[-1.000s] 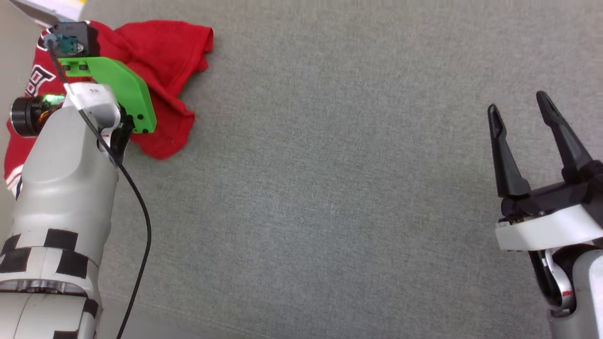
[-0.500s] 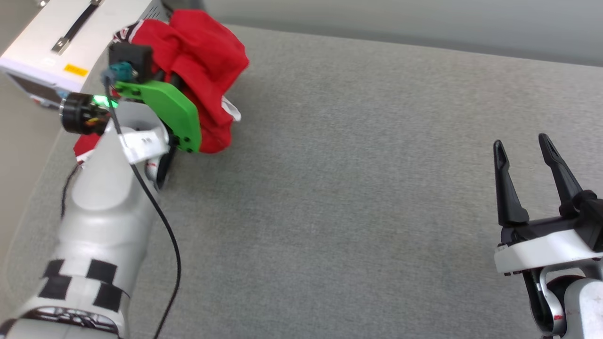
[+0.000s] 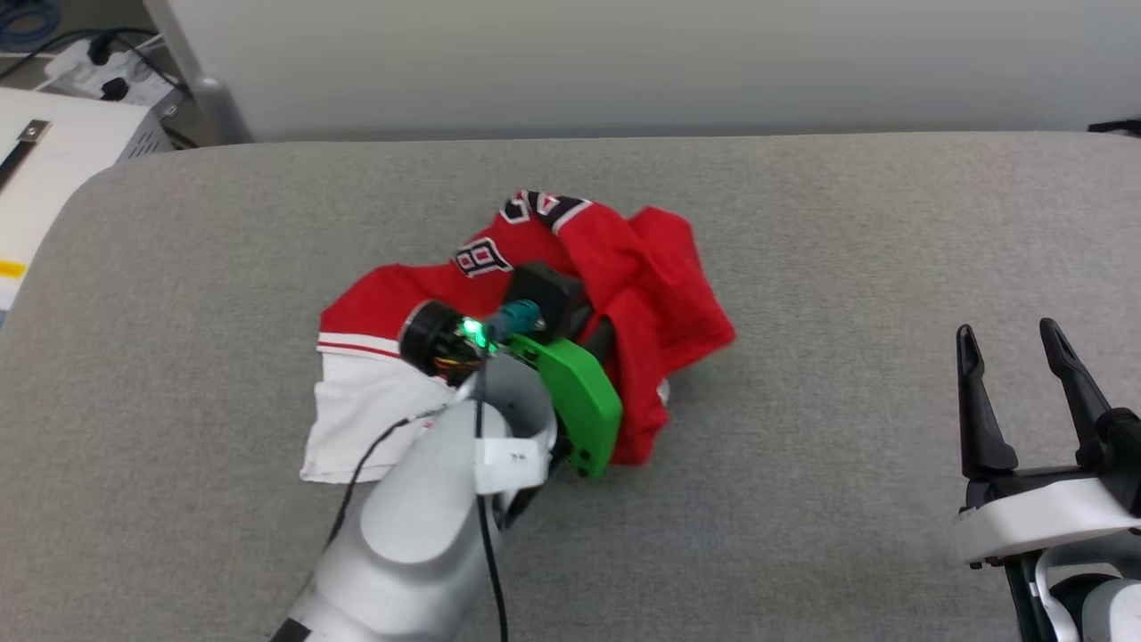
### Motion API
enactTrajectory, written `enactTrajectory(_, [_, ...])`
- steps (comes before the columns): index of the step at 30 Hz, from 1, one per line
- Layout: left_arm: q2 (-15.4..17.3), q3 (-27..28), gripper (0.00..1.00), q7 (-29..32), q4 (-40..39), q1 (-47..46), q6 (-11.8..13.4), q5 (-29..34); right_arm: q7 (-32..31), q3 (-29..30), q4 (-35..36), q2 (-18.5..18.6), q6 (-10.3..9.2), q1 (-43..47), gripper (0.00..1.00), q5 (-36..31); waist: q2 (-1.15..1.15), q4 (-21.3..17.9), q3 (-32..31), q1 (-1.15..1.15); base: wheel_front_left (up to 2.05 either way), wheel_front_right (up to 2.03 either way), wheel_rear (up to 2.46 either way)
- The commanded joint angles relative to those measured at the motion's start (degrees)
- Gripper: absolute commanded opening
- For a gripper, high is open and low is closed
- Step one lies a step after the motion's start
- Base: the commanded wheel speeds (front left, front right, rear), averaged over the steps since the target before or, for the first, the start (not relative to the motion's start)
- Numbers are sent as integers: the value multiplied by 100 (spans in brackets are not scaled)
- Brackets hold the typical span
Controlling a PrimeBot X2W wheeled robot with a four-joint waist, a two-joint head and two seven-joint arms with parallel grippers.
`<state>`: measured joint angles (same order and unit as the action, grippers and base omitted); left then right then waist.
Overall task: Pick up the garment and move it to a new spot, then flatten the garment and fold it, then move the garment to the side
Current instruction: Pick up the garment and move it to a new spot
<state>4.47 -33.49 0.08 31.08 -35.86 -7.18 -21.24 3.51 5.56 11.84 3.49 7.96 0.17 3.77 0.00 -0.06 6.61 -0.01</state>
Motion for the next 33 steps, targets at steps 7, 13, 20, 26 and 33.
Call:
enactTrajectory(7, [-144,-1327,0,426,-303,321,-29,-361,55,-43,36,-45,-47,-105,100,192,0,-962,476,1,0,0,0])
enactTrajectory(13, [-115,-1772,0,621,77,252,-30,-328,237,-1,-90,-55,-47,-245,100,303,0,-1054,919,1,0,0,0])
enactTrajectory(20, [-119,-1832,100,322,272,197,-28,-424,366,-38,-240,-59,-47,-432,100,324,0,-943,982,1,0,0,0])
enactTrajectory(26, [-104,-1520,100,-326,98,89,112,-551,357,-72,-331,-60,-47,-415,100,259,0,-696,633,1,0,0,0])
enactTrajectory(33, [148,-1028,100,-958,-339,268,532,-697,234,-89,-304,-60,-47,-262,100,191,0,-425,230,1,0,0,0])
